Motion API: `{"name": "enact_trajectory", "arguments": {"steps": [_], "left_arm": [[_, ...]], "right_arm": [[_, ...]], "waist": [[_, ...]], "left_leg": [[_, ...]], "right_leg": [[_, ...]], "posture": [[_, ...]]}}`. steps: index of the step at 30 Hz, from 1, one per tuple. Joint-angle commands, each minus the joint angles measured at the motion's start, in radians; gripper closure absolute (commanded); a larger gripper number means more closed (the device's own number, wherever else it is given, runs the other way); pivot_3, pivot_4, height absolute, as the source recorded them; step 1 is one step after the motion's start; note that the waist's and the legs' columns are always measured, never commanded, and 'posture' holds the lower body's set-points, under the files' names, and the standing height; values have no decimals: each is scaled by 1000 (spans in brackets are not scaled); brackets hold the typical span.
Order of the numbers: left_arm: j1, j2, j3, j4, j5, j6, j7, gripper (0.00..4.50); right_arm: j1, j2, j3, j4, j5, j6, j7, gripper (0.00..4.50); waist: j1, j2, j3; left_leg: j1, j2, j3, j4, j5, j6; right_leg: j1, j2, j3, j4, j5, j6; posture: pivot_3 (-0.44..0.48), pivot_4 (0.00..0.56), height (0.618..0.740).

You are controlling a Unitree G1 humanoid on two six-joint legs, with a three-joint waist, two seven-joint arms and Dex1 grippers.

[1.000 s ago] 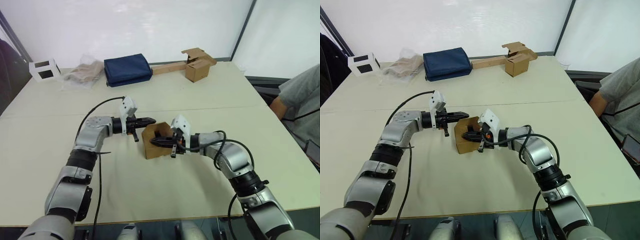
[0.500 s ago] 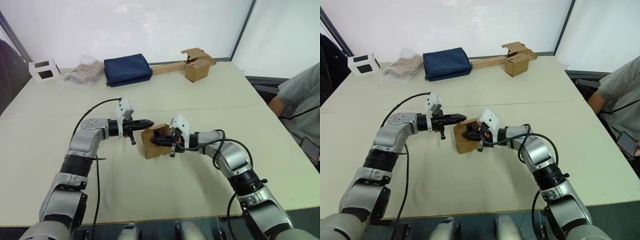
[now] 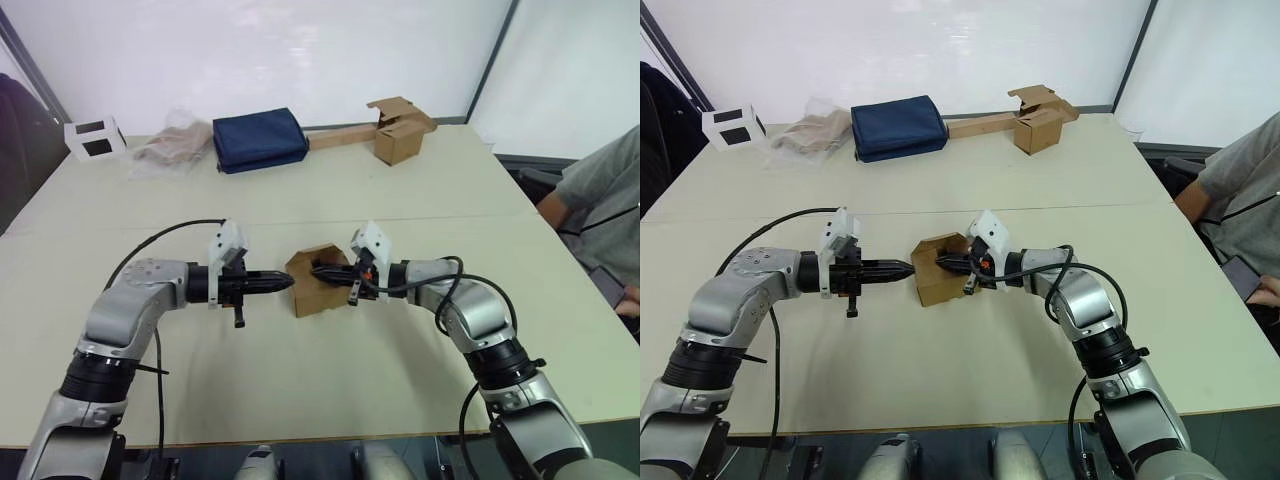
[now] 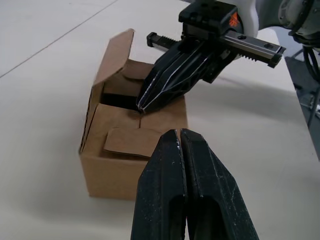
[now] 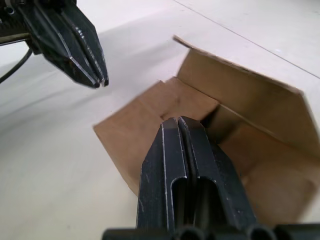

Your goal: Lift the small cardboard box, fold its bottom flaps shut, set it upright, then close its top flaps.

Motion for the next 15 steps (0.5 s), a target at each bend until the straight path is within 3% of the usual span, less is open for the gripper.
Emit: {"name": "enact_trajectory", "arguments": {"steps": [1, 11, 15], "left_arm": [[-10, -14, -31, 3, 41, -46, 37, 4437], [-23, -34, -64, 47, 75, -75, 55, 4437], [-31, -35, -62, 39, 70, -68, 60, 4437]], "right_arm": [[-9, -7, -22, -43, 12, 4, 4, 4500], [-94, -75, -97, -170, 102, 33, 70, 4500], [-219, -42, -158, -48, 126, 24, 39, 4500]], "waist": [[0, 0, 0], [-2, 0, 0], [-4, 0, 0]], "left_leg": [[0, 0, 0, 0, 0, 0], [0, 0, 0, -1, 0, 0], [0, 0, 0, -1, 0, 0]], "right_leg": [[0, 0, 0, 0, 0, 0], [-1, 0, 0, 0, 0, 0], [-1, 0, 0, 0, 0, 0]], "posture": [[0, 150, 740], [0, 150, 740], [0, 150, 740]]}}
